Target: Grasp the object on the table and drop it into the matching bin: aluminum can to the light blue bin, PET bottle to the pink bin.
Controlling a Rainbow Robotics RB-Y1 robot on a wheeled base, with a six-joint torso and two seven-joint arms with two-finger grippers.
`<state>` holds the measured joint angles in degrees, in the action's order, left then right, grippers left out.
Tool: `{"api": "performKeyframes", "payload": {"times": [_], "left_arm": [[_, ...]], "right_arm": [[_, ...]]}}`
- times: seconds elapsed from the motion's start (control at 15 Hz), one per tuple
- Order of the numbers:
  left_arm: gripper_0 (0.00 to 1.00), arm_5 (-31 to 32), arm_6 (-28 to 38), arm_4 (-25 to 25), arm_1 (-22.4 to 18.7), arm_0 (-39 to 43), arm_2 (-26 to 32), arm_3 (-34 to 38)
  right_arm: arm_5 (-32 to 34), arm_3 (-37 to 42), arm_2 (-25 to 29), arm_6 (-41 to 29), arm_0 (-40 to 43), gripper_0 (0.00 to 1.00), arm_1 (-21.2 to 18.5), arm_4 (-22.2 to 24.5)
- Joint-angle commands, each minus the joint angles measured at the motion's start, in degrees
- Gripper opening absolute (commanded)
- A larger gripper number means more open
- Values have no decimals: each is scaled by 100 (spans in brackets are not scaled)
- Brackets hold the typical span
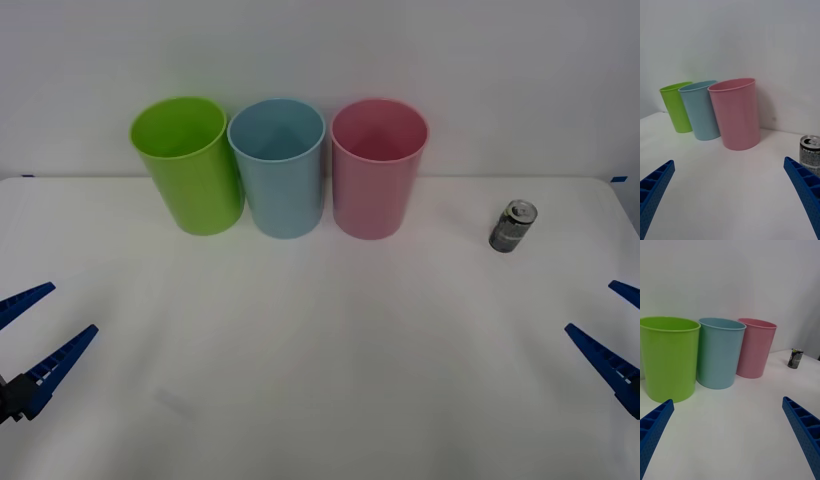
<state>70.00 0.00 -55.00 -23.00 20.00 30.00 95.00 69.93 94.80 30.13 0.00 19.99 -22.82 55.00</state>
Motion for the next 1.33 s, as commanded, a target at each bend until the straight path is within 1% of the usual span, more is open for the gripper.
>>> {"api": "performKeyframes", "payload": {"times": [0.07,0.4,0.53,0.73,0.93,1.13,1.33], "left_arm": [[100,0,0,0,0,0,0,0],[100,0,0,0,0,0,0,0],[100,0,0,0,0,0,0,0],[100,0,0,0,0,0,0,0],[100,0,0,0,0,0,0,0],[100,0,0,0,0,0,0,0],[100,0,0,0,0,0,0,0]], "right_arm": [[-23,-5,36,9,5,100,6,-33],[-137,-5,63,114,137,100,-29,-16],[-287,-102,19,237,145,100,-29,99],[-735,-339,-113,1107,49,100,-29,125],[-1183,-497,-298,1670,-57,100,-29,151],[-1517,-603,-500,1740,-162,100,-29,151],[-1588,-954,-649,1749,-461,100,-29,151]]}}
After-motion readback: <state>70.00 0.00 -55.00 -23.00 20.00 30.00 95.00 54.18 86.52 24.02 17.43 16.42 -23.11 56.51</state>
